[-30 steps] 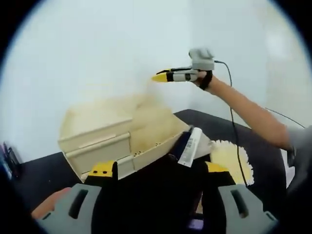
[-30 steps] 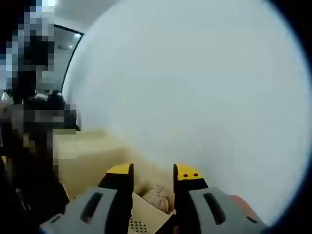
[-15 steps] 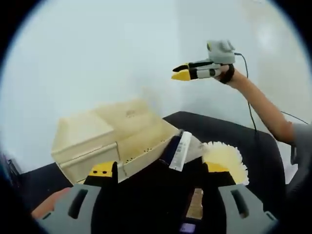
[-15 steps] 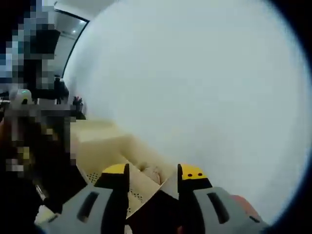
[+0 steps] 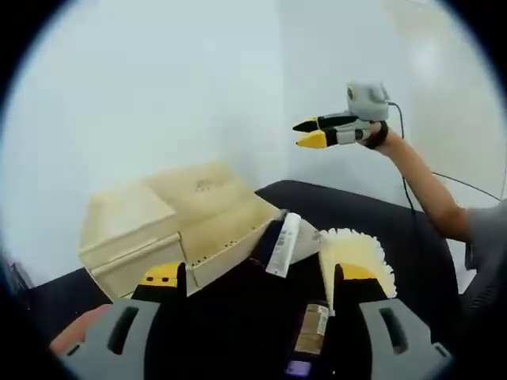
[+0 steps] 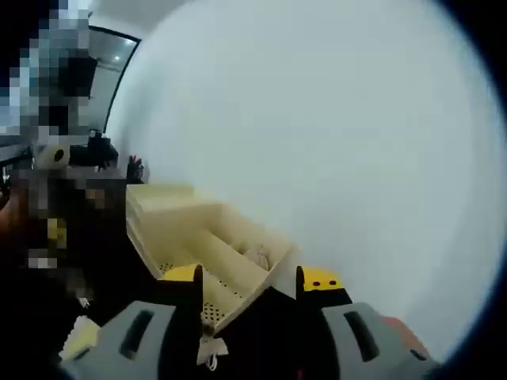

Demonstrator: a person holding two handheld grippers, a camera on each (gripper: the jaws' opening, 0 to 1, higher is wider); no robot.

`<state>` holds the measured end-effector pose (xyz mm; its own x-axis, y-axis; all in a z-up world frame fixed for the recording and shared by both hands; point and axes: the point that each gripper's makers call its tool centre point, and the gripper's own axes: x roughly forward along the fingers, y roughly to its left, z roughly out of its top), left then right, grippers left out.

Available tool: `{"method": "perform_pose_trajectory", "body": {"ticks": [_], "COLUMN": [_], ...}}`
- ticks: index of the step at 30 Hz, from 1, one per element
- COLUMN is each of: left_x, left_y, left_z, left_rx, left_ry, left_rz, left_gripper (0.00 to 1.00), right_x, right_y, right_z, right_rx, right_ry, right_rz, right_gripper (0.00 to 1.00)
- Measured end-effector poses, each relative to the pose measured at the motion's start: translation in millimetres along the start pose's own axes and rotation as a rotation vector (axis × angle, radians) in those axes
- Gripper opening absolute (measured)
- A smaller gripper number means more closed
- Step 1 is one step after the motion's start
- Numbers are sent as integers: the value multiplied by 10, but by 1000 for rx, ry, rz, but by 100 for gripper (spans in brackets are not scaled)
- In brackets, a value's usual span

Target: Open the drawer, pick up the cosmetic bottles from the table one by one, place them into the drawer, release the gripper, close the drawer, and move the gripper away

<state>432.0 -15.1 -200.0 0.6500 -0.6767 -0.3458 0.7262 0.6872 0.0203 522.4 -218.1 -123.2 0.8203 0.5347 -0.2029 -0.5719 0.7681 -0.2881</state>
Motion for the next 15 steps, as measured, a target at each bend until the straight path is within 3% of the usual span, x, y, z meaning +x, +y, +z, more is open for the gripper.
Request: {"method": "perform_pose_trajectory", "body": {"ticks": [6, 11, 13, 15], "left_x": [54, 97, 106, 109], "left_y": [1, 48, 44, 26], "left_z": [-130, -150, -152, -159], "left_rx": [6, 14, 16, 16], "left_ry": [32, 50, 50, 52], "left_rz": [18, 17, 15, 7], "left_gripper": [70, 70, 69, 69], "right_x": [72, 110, 94, 101], "right_y": [-13, 49, 113, 136], "right_z": [-333, -655, -745, -860], "right_rx": [68, 216, 305, 380], "right_ry": [50, 57, 35, 76], "right_rz": [34, 94, 151, 212], "right_gripper": [40, 38, 37, 36]}}
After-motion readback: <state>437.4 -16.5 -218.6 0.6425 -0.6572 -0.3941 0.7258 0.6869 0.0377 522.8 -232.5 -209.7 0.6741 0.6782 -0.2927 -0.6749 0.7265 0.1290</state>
